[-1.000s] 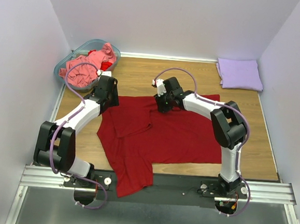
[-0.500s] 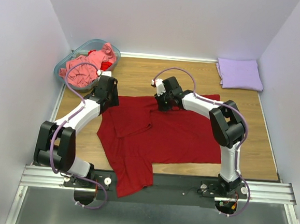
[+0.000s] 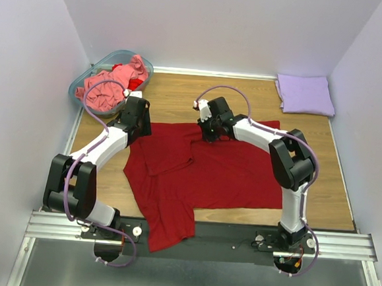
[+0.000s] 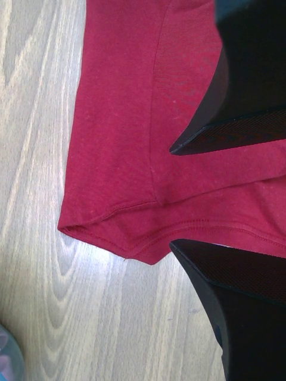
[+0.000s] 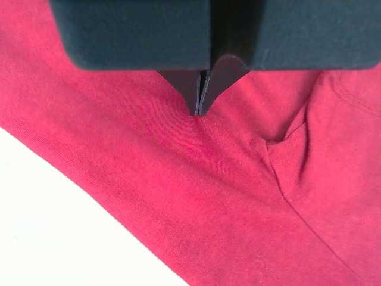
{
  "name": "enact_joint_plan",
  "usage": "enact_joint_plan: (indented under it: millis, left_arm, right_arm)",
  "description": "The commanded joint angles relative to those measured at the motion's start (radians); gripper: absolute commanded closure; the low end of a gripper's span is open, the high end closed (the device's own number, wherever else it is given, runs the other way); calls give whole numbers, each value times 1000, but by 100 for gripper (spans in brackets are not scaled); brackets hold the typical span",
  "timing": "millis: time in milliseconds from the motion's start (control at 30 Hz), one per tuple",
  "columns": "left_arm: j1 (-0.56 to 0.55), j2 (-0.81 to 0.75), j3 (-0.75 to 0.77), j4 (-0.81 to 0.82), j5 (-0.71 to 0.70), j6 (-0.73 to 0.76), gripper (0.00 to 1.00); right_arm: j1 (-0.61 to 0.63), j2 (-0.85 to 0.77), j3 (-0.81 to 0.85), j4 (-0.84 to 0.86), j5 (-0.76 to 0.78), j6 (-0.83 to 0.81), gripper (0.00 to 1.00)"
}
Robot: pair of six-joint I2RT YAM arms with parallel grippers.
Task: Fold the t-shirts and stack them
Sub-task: Fold the tshirt
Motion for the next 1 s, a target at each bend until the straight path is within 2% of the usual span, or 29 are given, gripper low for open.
enact_joint_plan:
  millis: [0,600,633,667,767,867,967]
  left_arm:
    - [2,11,20,8,-31,8,34]
    - [2,17,18,7,-30,11,34]
    - [2,17,18,7,-31,11,34]
    - [2,19,20,7,-31,11,34]
    - [2,25,20,11,-30,10,34]
    - [2,57,32,11,-28,8,34]
    - [4,123,78,-1,-16,4,37]
  right_arm:
    - [14,-58,-16,-28,-16,15,99]
    - [31,-32,-46,-49,-16,24,97]
    - [31,-37,-46,-49,-14,25,94]
    - [33,-44,-48,-49,-2,27,81]
    - [30,-66,-48,-48,53,41,68]
    - [7,-104,-51,-48,145,51,59]
    - [-78,-141,-57,-46,164,93,57]
